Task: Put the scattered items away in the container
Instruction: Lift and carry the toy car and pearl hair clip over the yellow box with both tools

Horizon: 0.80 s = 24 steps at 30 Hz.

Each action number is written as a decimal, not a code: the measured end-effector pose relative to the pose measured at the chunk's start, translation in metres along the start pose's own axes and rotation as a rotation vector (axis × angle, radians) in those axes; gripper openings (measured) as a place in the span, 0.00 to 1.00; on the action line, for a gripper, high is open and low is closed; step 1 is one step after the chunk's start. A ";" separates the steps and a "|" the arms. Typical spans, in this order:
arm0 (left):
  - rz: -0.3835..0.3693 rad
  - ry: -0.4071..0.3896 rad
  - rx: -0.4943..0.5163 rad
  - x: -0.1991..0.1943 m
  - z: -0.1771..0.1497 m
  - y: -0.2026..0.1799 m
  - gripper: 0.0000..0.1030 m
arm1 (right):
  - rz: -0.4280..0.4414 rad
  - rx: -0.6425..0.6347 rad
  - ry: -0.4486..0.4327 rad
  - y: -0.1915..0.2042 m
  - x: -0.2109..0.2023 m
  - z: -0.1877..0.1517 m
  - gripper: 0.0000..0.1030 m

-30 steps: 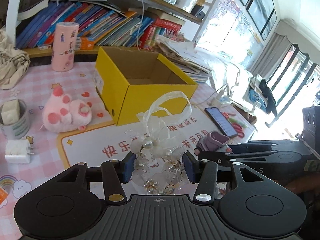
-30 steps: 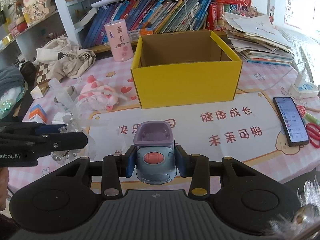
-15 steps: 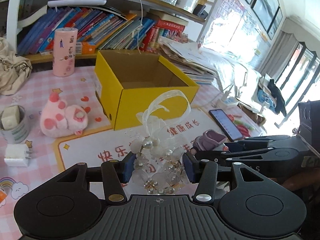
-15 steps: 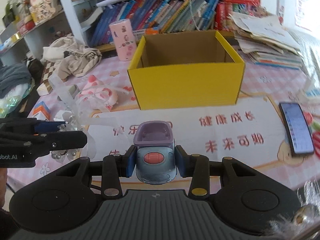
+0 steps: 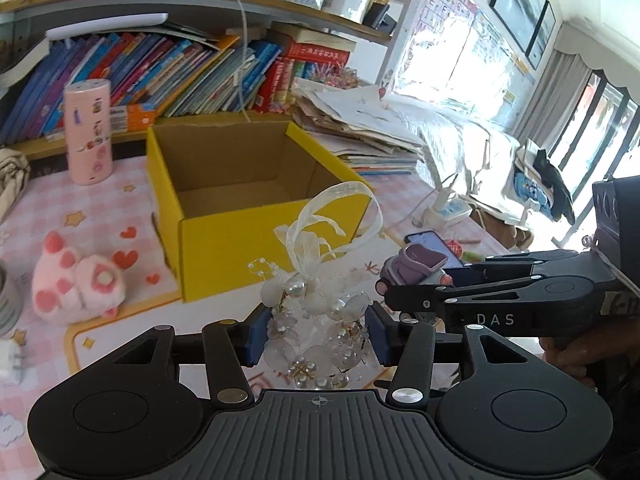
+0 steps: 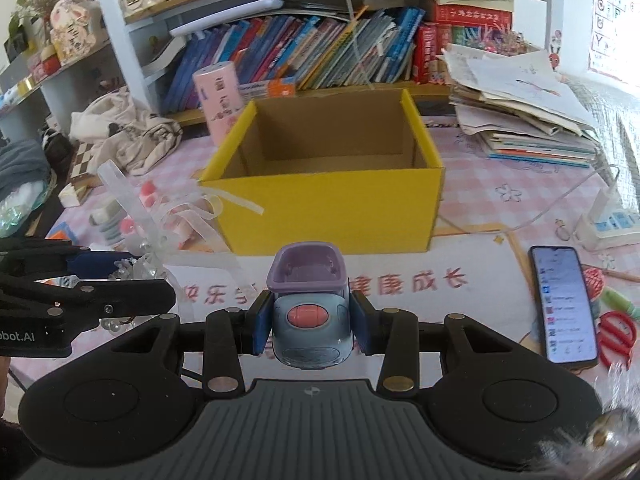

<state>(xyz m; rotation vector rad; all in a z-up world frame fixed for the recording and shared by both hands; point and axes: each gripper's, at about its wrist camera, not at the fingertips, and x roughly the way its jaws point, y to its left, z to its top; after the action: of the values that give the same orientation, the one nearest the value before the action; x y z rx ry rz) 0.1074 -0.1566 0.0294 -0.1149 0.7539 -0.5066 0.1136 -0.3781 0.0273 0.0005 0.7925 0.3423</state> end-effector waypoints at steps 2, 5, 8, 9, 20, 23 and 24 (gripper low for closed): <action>-0.002 -0.007 0.007 0.007 0.005 -0.005 0.48 | -0.009 0.000 -0.009 -0.009 0.000 0.003 0.37; -0.008 -0.025 0.013 0.014 0.012 -0.012 0.48 | -0.023 0.001 -0.023 -0.024 -0.001 0.008 0.37; -0.023 -0.043 0.009 0.021 0.018 -0.019 0.48 | -0.037 0.002 -0.037 -0.038 -0.001 0.013 0.37; -0.024 -0.045 0.006 0.024 0.020 -0.021 0.48 | -0.042 0.002 -0.042 -0.042 -0.001 0.014 0.37; -0.013 -0.079 -0.021 0.049 0.032 -0.041 0.48 | -0.037 -0.048 -0.057 -0.080 0.003 0.025 0.37; -0.025 -0.103 -0.035 0.053 0.037 -0.043 0.48 | -0.032 -0.058 -0.077 -0.088 0.005 0.029 0.37; -0.025 -0.110 -0.035 0.054 0.039 -0.044 0.48 | -0.030 -0.061 -0.085 -0.090 0.005 0.031 0.37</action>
<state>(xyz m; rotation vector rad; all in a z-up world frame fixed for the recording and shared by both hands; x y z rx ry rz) 0.1495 -0.2237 0.0363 -0.1833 0.6544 -0.5066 0.1659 -0.4575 0.0342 -0.0536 0.6967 0.3363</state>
